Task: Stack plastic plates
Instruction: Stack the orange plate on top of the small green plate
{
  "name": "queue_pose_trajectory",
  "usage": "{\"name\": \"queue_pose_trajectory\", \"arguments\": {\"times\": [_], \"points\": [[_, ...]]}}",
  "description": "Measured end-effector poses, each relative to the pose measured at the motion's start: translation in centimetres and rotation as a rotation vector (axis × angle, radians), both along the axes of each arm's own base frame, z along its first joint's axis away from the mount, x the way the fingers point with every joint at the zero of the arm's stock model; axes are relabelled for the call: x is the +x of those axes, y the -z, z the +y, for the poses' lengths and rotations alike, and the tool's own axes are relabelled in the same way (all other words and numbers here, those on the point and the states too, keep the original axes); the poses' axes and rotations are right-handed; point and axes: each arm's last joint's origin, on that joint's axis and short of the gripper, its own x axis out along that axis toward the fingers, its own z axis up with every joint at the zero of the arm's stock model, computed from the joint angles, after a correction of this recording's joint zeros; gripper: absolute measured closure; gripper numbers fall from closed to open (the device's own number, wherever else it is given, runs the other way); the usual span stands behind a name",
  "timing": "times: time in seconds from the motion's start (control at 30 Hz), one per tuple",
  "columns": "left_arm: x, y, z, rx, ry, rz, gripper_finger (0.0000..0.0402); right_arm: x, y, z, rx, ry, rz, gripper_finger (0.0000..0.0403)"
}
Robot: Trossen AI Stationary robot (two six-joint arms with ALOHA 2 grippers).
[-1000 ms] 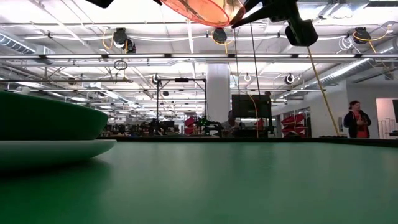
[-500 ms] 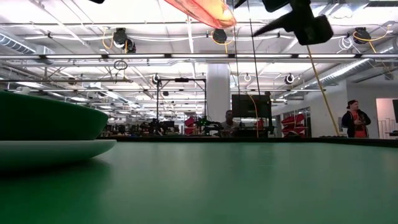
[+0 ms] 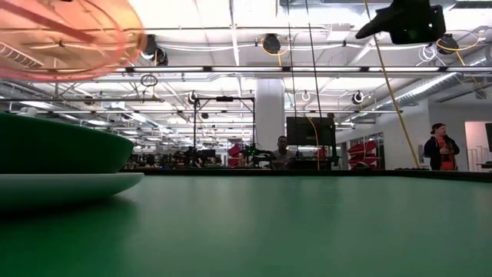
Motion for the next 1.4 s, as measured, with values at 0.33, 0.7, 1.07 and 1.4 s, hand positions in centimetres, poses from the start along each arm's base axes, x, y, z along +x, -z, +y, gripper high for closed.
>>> {"name": "queue_pose_trajectory", "arguments": {"times": [0.33, 0.7, 1.07, 1.4], "points": [[-0.3, 0.0, -0.2, 0.106, 0.492, -0.007, 0.0372, -0.2, 0.1, 0.0, -0.016, 0.007, 0.018, 0.0122], [0.3, 3.1, -0.5, 0.026, 0.666, 0.013, 0.0372, -0.2, 0.1, 0.0, -0.026, 0.024, 0.012, 0.0122], [0.6, 5.9, 0.0, -0.078, 0.733, 0.016, 0.0371, -0.2, 0.1, -0.1, -0.036, 0.047, 0.006, 0.0122], [1.6, 6.5, 1.4, -0.081, 0.658, 0.047, 0.037, -0.2, 0.1, -0.1, -0.035, 0.048, 0.006, 0.0122]]}}
